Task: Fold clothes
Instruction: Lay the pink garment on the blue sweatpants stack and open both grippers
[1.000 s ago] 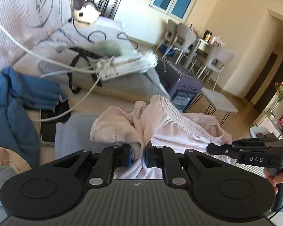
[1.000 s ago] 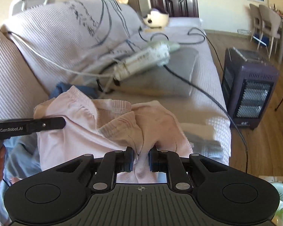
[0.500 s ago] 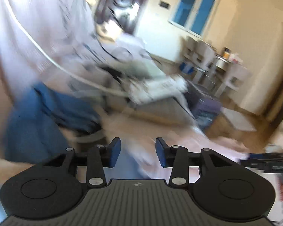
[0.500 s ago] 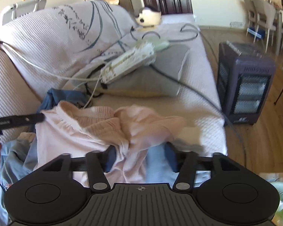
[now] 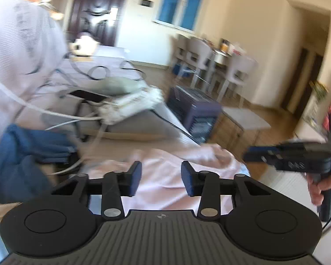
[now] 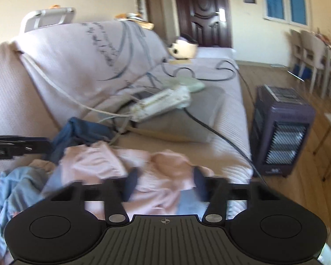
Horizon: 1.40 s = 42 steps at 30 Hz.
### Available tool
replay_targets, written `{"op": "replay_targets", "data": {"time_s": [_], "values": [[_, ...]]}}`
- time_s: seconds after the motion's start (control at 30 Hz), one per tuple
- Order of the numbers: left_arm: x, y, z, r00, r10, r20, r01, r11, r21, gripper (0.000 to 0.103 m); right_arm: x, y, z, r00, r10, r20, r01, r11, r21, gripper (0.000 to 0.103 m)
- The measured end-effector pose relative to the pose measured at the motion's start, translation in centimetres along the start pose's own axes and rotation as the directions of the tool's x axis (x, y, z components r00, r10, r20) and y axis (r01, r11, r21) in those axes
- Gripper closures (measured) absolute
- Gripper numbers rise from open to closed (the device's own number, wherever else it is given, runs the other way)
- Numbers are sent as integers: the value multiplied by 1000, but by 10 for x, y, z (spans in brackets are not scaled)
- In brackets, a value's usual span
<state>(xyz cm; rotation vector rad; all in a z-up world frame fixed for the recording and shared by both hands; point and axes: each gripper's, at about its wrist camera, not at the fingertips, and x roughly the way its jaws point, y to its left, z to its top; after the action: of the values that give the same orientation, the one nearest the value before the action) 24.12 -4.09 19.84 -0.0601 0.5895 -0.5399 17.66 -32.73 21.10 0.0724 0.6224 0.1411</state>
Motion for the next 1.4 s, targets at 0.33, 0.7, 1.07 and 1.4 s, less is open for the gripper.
{"op": "replay_targets", "data": {"time_s": [0.33, 0.7, 1.07, 1.4], "values": [[79, -23, -5, 996, 50, -71, -39, 988, 146, 89, 32, 21, -14, 996, 6, -87, -14, 995, -99, 96], [105, 31, -4, 978, 200, -67, -195, 978, 74, 78, 75, -15, -6, 998, 24, -66, -16, 993, 121, 95], [82, 27, 16, 966, 227, -126, -218, 972, 83, 68, 72, -18, -8, 993, 48, -108, -31, 988, 153, 88], [1, -10, -44, 949, 221, -226, -215, 975, 48, 50, 5, 19, -38, 986, 110, -126, -103, 993, 62, 82]]}}
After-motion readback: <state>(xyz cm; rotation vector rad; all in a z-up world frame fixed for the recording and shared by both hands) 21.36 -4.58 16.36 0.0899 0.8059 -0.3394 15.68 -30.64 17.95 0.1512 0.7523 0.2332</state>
